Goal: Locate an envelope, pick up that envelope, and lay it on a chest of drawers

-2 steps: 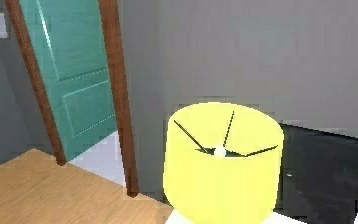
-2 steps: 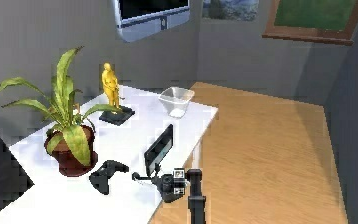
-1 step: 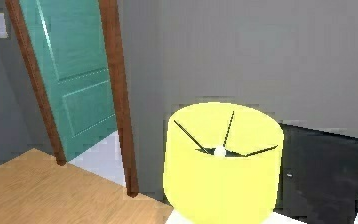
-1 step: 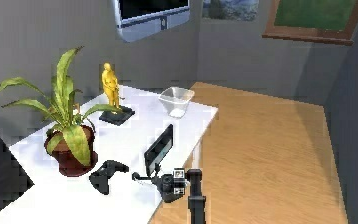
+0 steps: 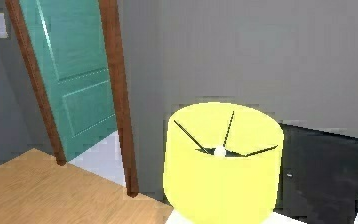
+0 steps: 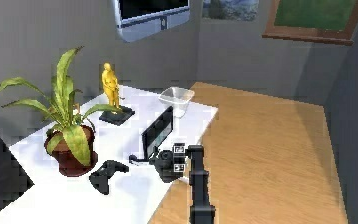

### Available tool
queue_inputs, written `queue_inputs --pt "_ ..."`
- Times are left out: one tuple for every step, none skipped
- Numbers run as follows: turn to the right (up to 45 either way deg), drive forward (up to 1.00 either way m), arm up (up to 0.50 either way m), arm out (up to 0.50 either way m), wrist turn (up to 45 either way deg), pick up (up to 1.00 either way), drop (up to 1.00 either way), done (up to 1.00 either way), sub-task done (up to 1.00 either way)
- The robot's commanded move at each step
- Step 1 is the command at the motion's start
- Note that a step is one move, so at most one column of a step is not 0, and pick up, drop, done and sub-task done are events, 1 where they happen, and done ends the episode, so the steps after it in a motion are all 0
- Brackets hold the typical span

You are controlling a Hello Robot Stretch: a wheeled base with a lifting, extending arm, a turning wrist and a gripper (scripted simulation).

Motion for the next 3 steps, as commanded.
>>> queue_inputs --pt "0.0 0.00 0.26 0.00 0.0 0.00 0.00 0.00 0.00" --pt "0.0 0.00 0.00 0.00 -45.0 0.00 0.00 0.00 0.00" --pt "0.0 0.00 0.00 0.00 -45.0 0.00 0.00 0.00 0.00"
